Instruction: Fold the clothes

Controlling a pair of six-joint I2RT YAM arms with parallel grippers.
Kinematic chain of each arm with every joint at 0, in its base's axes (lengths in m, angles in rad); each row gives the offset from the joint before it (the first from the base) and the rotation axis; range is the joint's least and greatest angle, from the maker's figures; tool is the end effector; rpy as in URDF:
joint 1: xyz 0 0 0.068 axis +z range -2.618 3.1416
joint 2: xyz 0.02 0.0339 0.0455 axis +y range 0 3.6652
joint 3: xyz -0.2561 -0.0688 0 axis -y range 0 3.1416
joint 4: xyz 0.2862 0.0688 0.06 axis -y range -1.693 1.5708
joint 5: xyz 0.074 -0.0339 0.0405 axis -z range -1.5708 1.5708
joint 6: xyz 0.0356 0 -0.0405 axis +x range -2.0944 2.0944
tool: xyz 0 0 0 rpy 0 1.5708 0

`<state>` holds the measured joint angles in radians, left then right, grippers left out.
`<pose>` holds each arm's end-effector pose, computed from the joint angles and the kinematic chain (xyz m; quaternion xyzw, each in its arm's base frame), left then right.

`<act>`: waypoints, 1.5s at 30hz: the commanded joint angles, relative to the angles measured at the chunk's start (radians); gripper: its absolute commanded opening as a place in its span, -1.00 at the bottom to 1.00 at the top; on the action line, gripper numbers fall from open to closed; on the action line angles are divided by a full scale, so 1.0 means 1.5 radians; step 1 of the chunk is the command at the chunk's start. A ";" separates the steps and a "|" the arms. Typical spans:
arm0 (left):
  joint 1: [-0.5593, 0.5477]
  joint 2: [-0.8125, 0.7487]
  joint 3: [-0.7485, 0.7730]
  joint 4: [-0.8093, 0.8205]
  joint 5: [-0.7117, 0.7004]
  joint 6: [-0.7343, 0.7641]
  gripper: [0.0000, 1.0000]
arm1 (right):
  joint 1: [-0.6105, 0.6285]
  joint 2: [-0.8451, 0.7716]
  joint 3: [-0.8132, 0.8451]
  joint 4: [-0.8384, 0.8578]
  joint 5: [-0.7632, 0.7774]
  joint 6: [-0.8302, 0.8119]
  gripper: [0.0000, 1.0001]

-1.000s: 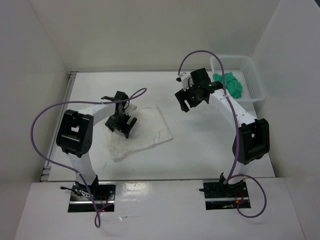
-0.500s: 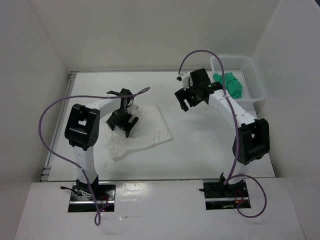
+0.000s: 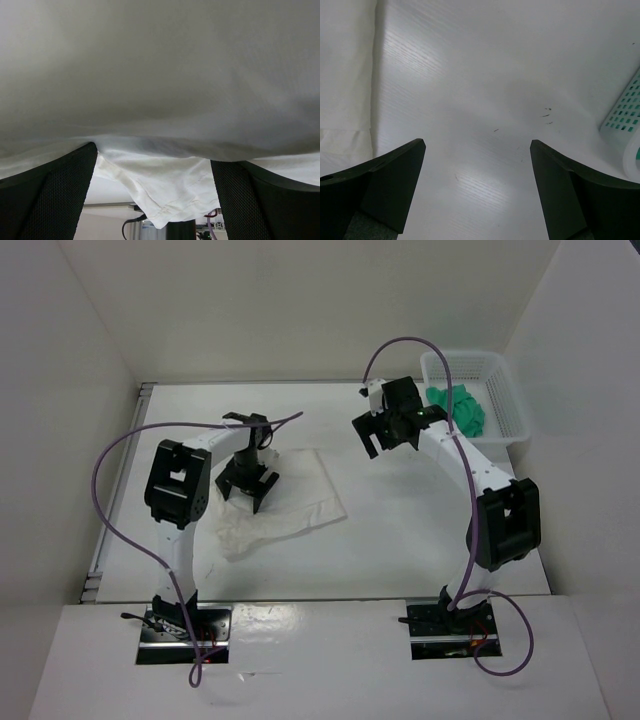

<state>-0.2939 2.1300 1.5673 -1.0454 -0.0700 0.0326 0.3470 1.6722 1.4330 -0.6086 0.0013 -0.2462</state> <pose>0.4083 -0.1210 0.1192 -0.1630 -0.9858 -0.0371 0.0139 0.3862 0.1396 0.2766 -0.2732 0.8946 0.0172 0.3533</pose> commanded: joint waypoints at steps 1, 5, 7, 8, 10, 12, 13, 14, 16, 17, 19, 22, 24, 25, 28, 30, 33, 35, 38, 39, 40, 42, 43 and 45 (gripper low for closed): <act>-0.003 0.067 0.021 0.196 -0.013 -0.031 0.98 | -0.006 -0.038 -0.003 0.045 0.019 0.019 0.89; -0.003 0.094 0.065 0.190 -0.019 -0.031 0.98 | -0.006 -0.044 -0.003 0.051 0.043 0.032 0.97; -0.003 0.111 0.097 0.184 -0.019 -0.031 0.98 | -0.012 -0.044 -0.003 0.051 0.043 0.032 0.97; -0.003 0.111 0.111 0.178 -0.019 -0.031 0.98 | -0.012 -0.044 -0.003 0.051 0.043 0.032 0.97; -0.003 0.127 0.150 0.170 -0.019 -0.031 0.98 | -0.012 -0.044 -0.009 0.057 0.043 0.032 0.97; -0.003 0.144 0.182 0.163 -0.019 -0.031 0.98 | -0.019 -0.044 -0.009 0.057 0.043 0.032 0.97; -0.003 0.153 0.198 0.153 -0.019 -0.031 0.98 | -0.019 -0.044 -0.009 0.057 0.043 0.032 0.97; -0.003 0.153 0.225 0.153 -0.019 -0.031 0.98 | -0.019 -0.044 -0.009 0.057 0.050 0.032 0.97; -0.003 0.153 0.246 0.147 -0.019 -0.031 0.98 | -0.019 -0.044 -0.009 0.063 0.050 0.032 0.97; -0.003 0.153 0.253 0.147 -0.013 -0.031 0.98 | -0.019 -0.044 -0.009 0.063 0.057 0.032 0.97; -0.010 0.141 0.266 0.140 -0.013 -0.037 0.98 | -0.019 -0.044 -0.009 0.063 0.057 0.038 0.97; -0.010 0.100 0.266 0.133 -0.007 -0.037 0.98 | -0.025 -0.050 -0.009 0.063 0.057 0.044 0.97; -0.010 0.052 0.255 0.122 -0.007 -0.037 0.98 | -0.033 -0.075 -0.003 0.057 0.040 0.052 0.97; -0.010 0.033 0.244 0.116 -0.007 -0.037 0.98 | -0.043 -0.085 -0.003 0.057 0.033 0.061 0.97; 0.006 -0.065 0.210 0.098 0.008 -0.043 0.98 | -0.071 -0.122 0.004 0.049 0.019 0.084 0.99; 0.029 -0.158 0.169 0.098 0.015 -0.043 0.98 | -0.085 -0.141 -0.004 0.042 0.019 0.093 0.99; 0.065 -0.296 0.107 0.104 0.015 -0.049 0.98 | -0.092 -0.189 -0.051 0.042 0.065 0.118 0.99; 0.109 -0.401 0.021 0.128 0.023 -0.049 0.98 | -0.101 -0.237 -0.085 0.053 0.076 0.125 0.99; 0.175 -0.523 -0.103 0.161 0.038 -0.043 0.98 | -0.139 -0.300 -0.147 0.059 0.076 0.131 0.99; 0.193 -0.549 -0.131 0.168 0.046 -0.037 0.98 | -0.167 -0.313 -0.154 0.051 0.060 0.131 0.99; 0.223 -0.594 -0.156 0.180 0.046 -0.037 0.98 | -0.179 -0.345 -0.154 0.042 0.036 0.131 0.99; 0.253 -0.632 -0.219 0.197 0.058 -0.037 0.98 | -0.214 -0.385 -0.186 0.042 0.014 0.131 0.99; 0.282 -0.666 -0.238 0.214 0.067 -0.031 0.98 | -0.222 -0.409 -0.199 0.042 0.013 0.131 0.99; 0.313 -0.693 -0.274 0.236 0.104 -0.031 0.98 | -0.236 -0.486 -0.245 0.066 0.004 0.125 0.99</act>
<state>0.1226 1.1103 1.2266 -0.7631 0.0021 -0.0071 0.0124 1.0817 1.1137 -0.5571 0.0483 -0.0673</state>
